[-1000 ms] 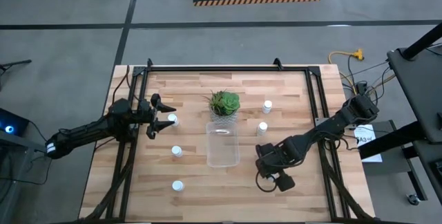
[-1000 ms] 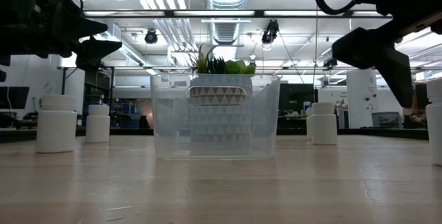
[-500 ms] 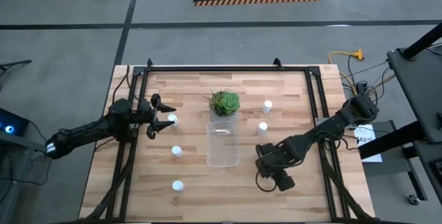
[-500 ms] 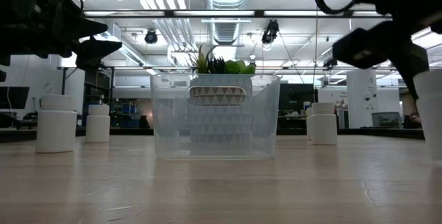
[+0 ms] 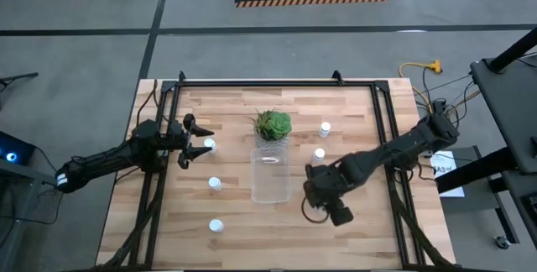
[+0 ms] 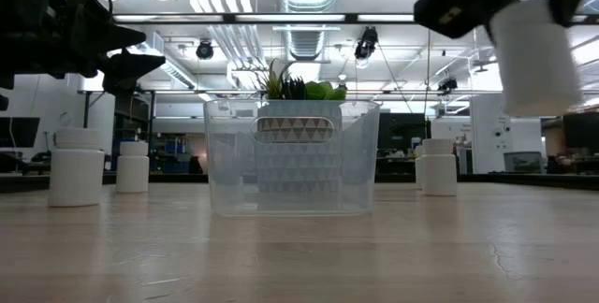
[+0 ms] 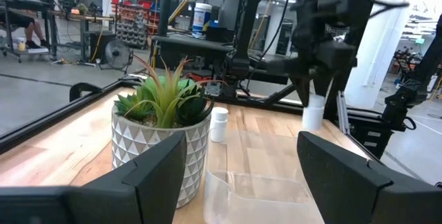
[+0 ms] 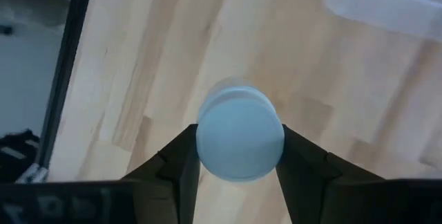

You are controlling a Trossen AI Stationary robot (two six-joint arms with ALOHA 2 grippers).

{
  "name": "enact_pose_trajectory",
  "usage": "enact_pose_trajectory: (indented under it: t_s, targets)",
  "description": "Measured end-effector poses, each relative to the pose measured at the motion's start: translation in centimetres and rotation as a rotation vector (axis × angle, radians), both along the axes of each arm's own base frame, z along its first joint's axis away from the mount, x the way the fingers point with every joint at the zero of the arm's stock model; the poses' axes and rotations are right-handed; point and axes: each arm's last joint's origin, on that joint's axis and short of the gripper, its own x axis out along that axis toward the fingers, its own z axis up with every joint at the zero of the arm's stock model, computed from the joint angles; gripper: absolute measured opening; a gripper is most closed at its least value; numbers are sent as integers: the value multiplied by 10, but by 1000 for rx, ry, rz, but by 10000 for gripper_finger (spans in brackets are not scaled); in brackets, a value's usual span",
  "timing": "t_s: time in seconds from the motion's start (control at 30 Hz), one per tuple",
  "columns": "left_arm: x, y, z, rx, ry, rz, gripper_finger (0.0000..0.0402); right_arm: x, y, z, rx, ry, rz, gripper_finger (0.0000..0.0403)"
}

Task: Pick and place pill bottles into a basket
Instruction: Put the pill bottle into the bin

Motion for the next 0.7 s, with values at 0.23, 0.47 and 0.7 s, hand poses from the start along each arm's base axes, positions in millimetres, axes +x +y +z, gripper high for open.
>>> enact_pose_trajectory:
  t_s: [0.23,0.47,0.7]
  targets:
    - [0,0,0,0,1,0,258,16,-22,28,-62,42,-78,141]
    - [0,0,0,1,-1,0,258,44,-31,41,-125,21,-96,141]
    - [0,0,0,0,1,0,258,71,-43,52,-126,-40,-92,141]
